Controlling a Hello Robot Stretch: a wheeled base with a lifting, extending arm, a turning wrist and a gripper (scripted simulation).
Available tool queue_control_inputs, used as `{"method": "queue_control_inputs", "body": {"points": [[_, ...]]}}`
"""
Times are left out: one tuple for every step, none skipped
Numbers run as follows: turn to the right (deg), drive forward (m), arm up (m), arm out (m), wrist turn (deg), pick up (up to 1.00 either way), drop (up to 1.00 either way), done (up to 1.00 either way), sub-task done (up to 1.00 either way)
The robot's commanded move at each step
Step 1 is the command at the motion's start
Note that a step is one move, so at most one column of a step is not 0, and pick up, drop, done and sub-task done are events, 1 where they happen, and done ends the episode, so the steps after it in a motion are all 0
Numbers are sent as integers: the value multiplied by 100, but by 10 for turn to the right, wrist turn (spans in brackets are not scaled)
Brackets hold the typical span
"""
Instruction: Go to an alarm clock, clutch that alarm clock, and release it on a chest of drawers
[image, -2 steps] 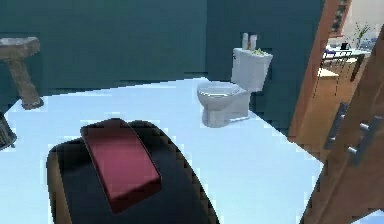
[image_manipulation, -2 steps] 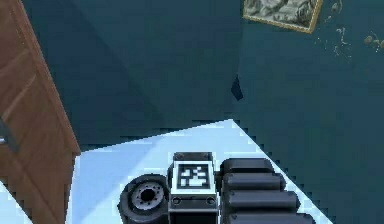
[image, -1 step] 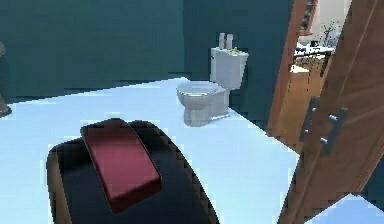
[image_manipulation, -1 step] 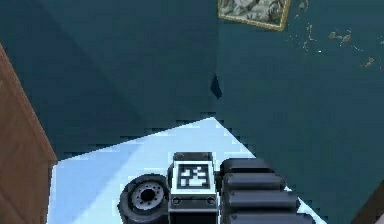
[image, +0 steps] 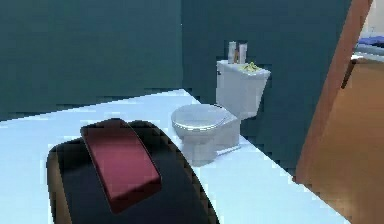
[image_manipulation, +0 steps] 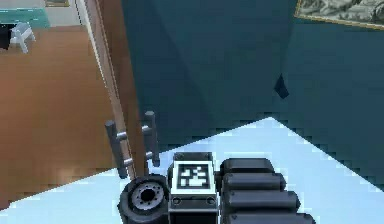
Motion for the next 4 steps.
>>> {"method": "queue_control_inputs", "body": {"points": [[180, 0, 0, 0, 0, 0, 0, 0, 0], [0, 75, 0, 0, 0, 0, 0, 0, 0], [420, 0, 0, 0, 0, 0, 0, 0, 0], [0, 100, 0, 0, 0, 0, 0, 0, 0]]}}
